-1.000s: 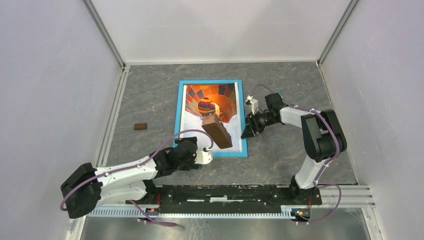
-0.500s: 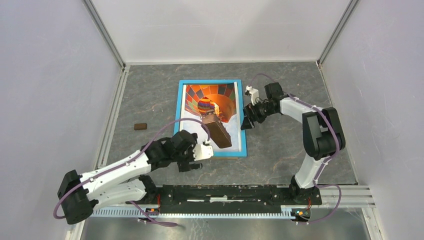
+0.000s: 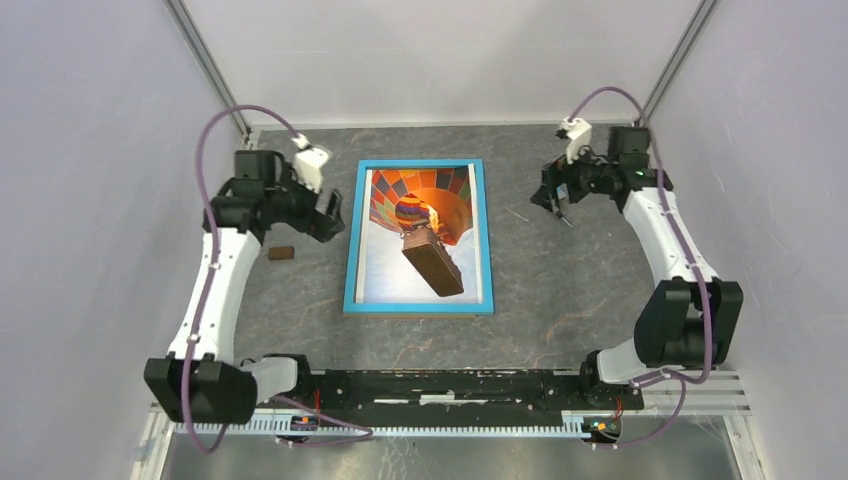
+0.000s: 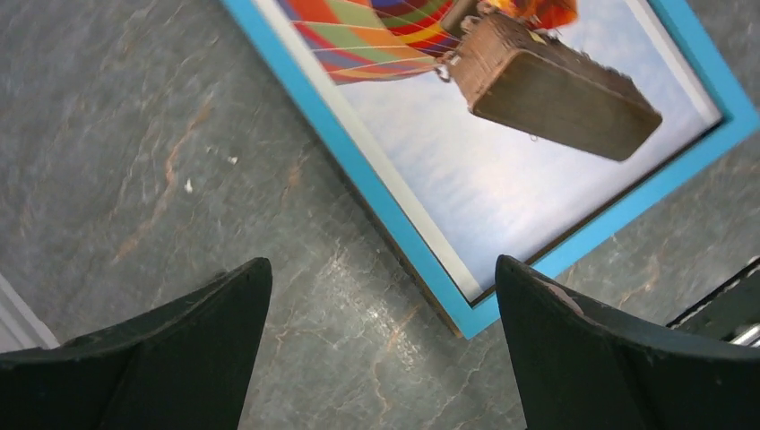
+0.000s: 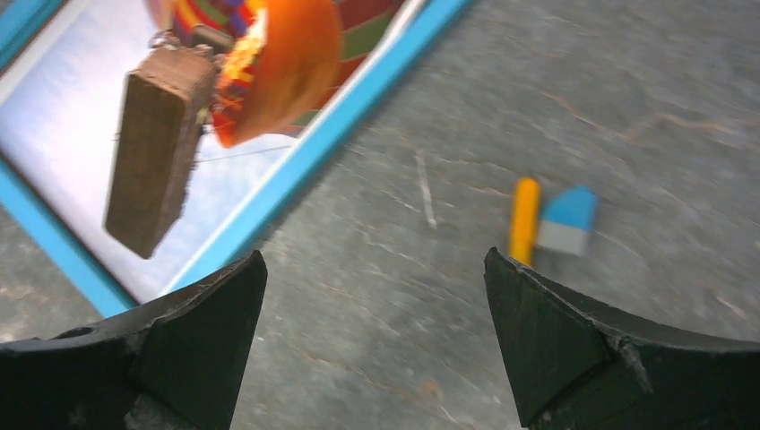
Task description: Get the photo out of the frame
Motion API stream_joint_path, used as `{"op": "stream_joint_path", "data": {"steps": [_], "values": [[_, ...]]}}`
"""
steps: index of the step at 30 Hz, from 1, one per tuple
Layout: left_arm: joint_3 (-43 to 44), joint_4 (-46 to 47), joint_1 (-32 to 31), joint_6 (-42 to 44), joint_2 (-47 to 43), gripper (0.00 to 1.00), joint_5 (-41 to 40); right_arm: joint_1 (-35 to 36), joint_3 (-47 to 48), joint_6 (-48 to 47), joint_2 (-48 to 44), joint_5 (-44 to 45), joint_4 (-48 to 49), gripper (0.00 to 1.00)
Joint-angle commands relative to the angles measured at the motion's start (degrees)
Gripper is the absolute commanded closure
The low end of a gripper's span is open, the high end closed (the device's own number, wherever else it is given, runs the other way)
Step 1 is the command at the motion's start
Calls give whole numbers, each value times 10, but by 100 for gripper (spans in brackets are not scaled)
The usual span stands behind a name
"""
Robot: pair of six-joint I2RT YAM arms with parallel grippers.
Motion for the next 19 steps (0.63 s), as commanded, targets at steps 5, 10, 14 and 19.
{"op": "stream_joint_path", "data": {"steps": [5, 10, 14, 19], "values": [[16, -33, 248, -83, 96, 0, 204, -113, -160, -13, -74, -31, 107, 2], [-44, 20, 309, -84, 90, 0, 173, -161, -254, -27, -89, -56, 145, 2], [-81, 45, 309, -86, 58, 0, 122, -174, -281, -30, -98, -62, 152, 2], [-110, 53, 309, -88, 33, 0, 101, -176, -285, -26, -106, -73, 158, 2]]}}
